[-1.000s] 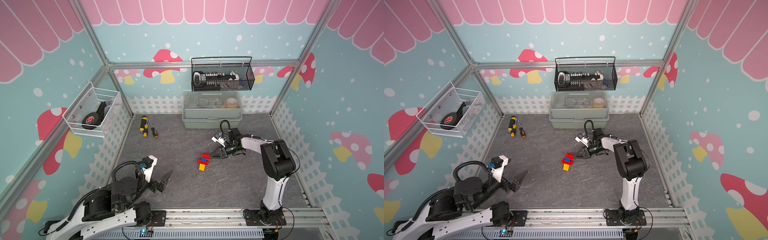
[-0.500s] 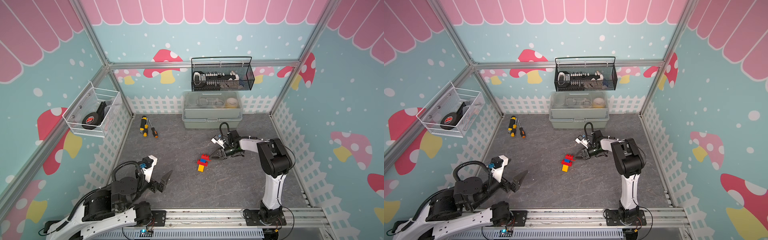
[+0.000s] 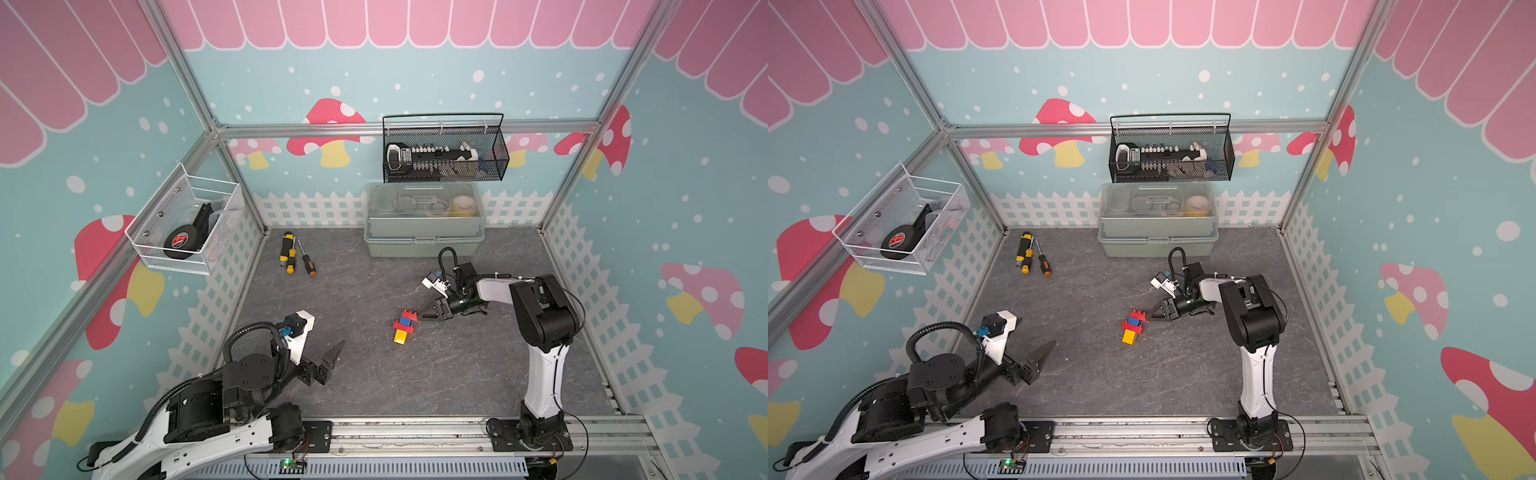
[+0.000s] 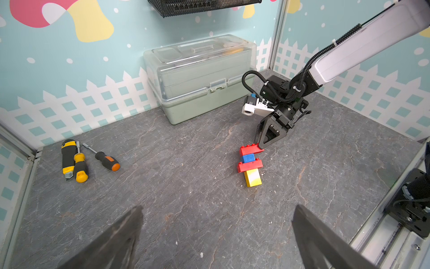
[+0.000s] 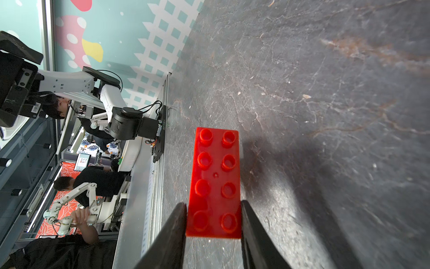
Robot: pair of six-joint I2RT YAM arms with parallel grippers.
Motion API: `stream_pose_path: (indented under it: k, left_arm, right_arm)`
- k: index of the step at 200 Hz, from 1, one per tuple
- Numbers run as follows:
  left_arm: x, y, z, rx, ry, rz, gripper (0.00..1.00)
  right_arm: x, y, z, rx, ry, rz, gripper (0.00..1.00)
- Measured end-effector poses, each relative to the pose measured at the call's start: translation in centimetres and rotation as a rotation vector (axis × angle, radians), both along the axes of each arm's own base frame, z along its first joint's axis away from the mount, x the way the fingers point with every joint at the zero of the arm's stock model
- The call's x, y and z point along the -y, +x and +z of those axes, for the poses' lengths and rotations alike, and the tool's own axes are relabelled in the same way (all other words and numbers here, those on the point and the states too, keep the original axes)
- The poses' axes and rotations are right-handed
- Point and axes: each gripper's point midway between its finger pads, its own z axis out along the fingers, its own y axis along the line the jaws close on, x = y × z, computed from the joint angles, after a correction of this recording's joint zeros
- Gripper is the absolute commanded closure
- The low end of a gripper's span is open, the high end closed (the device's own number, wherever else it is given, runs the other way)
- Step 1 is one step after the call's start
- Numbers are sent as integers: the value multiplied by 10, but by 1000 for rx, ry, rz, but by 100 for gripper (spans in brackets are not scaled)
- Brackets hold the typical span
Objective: Assemble the letter f with lego
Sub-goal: Place the lego brick at the center of the board.
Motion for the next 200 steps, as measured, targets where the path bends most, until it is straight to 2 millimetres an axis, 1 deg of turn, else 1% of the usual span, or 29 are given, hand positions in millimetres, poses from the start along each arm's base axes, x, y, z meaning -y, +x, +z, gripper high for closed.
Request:
stream_pose_path:
  k: [73,171,186,200]
  left_arm:
    - [0,0,0,0,0,0,1]
    - [0,0,0,0,0,0,1]
    - [0,0,0,0,0,0,1]
    - [0,0,0,0,0,0,1]
  right_arm:
    - [0,4,-8,-4,-25,-14,58]
    - [5,16,-21,33,-118,-61,57]
    - [8,17,-22,65,-148,-80,53]
    - [15,14,-16,113,-187,-110,47]
